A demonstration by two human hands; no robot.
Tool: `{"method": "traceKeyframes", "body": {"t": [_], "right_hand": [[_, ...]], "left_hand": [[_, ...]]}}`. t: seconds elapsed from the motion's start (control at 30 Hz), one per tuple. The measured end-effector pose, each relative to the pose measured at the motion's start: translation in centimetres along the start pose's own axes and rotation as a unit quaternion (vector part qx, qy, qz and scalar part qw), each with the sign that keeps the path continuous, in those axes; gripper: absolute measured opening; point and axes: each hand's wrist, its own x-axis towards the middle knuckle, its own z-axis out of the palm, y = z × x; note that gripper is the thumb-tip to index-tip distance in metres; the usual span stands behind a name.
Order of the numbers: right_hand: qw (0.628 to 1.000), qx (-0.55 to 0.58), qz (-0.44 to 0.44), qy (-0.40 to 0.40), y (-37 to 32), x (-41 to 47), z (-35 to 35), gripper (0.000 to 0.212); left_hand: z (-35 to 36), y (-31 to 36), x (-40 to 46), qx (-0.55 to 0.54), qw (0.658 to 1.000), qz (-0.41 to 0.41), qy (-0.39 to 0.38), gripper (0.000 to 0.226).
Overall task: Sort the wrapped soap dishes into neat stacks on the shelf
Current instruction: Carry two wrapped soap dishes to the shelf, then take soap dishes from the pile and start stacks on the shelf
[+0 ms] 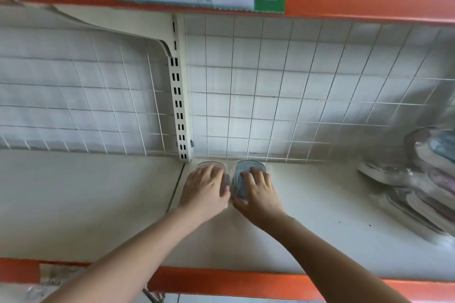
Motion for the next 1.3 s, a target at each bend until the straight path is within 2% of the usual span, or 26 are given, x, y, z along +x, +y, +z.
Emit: {"method": "traceKeyframes", "body": {"t": [0.07, 0.23, 0.57, 0.77, 0.97, 1.03, 1.1, 1.17, 1.3], "right_hand": [[1.0, 0.003, 0.01, 0.017, -0.3, 0.8, 0.6, 0.074], [0.998, -0.003, 0.037, 0.047, -0.5, 2.7, 1.9, 0.055], [0.997, -0.024, 0.047, 0.049, -0.2, 3.6, 2.3, 0.057], [0.997, -0.046, 0.063, -0.008, -0.6, 3.7, 1.5, 0.06], [0.995, -0.078, 0.057, -0.038, -0.7, 3.8, 0.7, 0.065], [0.996, -0.059, 0.058, -0.009, -0.8, 3.6, 0.3, 0.064], [0.997, -0.035, 0.065, 0.029, -0.6, 3.1, -0.3, 0.061], [0.996, -0.032, 0.067, 0.039, 0.2, 2.5, -0.9, 0.048], [0.994, -0.041, 0.084, 0.057, 2.5, 0.7, -3.0, 0.039]], "left_hand": [[0.7, -0.9, 0.4, 0.018, 1.0, 0.005, -0.015, 0.052], [1.2, -2.4, 1.9, 0.027, 1.0, -0.001, -0.014, 0.049], [1.5, -4.7, 3.6, -0.017, 0.998, 0.037, -0.044, 0.049], [1.4, -5.3, 4.3, -0.038, 0.996, 0.065, -0.046, 0.054], [0.6, -5.2, 4.9, -0.083, 0.989, 0.059, -0.104, 0.072], [0.7, -4.8, 4.9, -0.059, 0.994, 0.073, -0.064, 0.061], [0.6, -3.7, 4.9, -0.046, 0.995, 0.09, 0.007, 0.045], [0.4, -2.0, 5.0, -0.061, 0.992, 0.1, 0.055, 0.036], [0.0, 2.5, 5.3, -0.09, 0.987, 0.107, 0.076, 0.031]]}}
